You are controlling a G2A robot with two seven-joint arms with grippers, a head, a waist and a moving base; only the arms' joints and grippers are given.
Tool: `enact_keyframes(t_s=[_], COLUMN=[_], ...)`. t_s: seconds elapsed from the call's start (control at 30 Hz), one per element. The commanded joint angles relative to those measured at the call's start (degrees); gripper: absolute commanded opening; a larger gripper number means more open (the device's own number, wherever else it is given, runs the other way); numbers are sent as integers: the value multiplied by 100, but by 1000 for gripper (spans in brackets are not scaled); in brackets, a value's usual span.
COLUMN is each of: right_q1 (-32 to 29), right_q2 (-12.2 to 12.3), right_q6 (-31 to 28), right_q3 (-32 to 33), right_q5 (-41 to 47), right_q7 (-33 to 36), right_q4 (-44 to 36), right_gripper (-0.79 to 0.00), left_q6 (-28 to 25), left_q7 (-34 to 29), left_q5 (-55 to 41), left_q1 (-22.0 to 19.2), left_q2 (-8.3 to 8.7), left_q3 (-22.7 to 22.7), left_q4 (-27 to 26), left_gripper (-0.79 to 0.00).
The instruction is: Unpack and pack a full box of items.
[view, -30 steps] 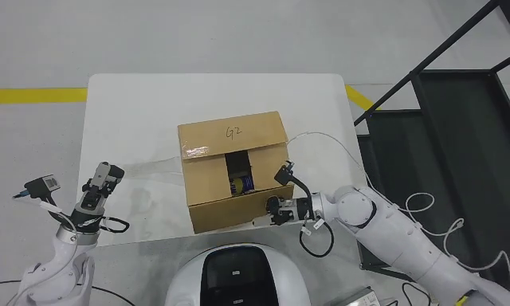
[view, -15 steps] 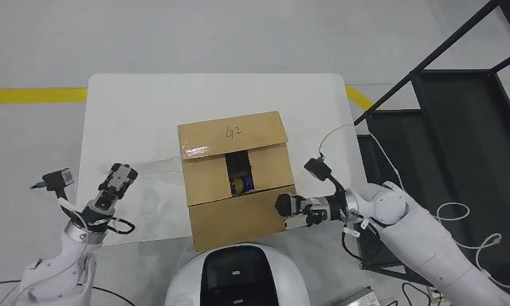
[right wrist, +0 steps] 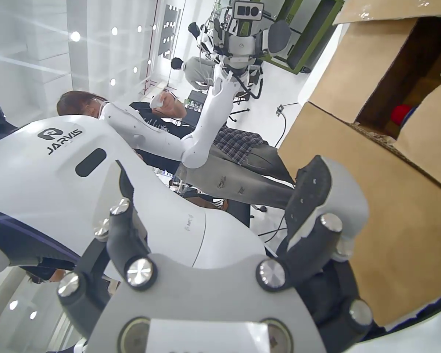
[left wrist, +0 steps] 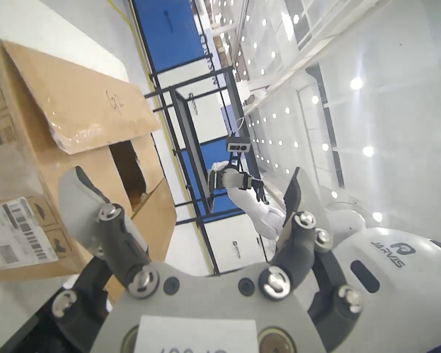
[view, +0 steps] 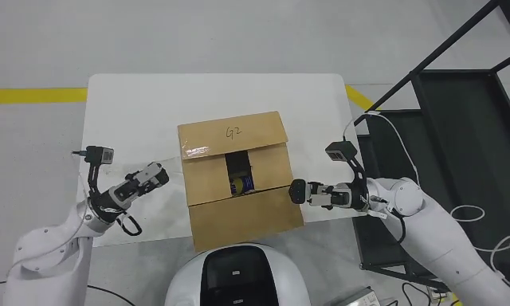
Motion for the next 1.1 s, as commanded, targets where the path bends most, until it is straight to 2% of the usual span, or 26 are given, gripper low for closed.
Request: enact_keyframes(t_s=[0.0, 0.37, 0.5, 0.73, 1.07], right_q1=[0, 0, 0, 0, 0], right_q2=[0, 0, 0, 0, 0], right_q6=[0, 0, 0, 0, 0], right_q3=[0, 0, 0, 0, 0], right_q5=[2, 2, 2, 2, 2], right_q7=[0, 0, 0, 0, 0], right_q4=[0, 0, 0, 0, 0], right_gripper=[0, 0, 0, 0, 0], left_q6=[365, 365, 530, 417, 351], left_q7=[-239, -239, -71, -48, -310], left_q5=[-43, -43, -151, -273, -16], left_q1=[-88, -88, 71, -257, -748], left_q2=[20, 20, 24, 50, 67], left_q3=[39, 39, 19, 98, 705], left_q4=[51, 51, 344, 860, 790], left_gripper=[0, 0, 0, 0, 0])
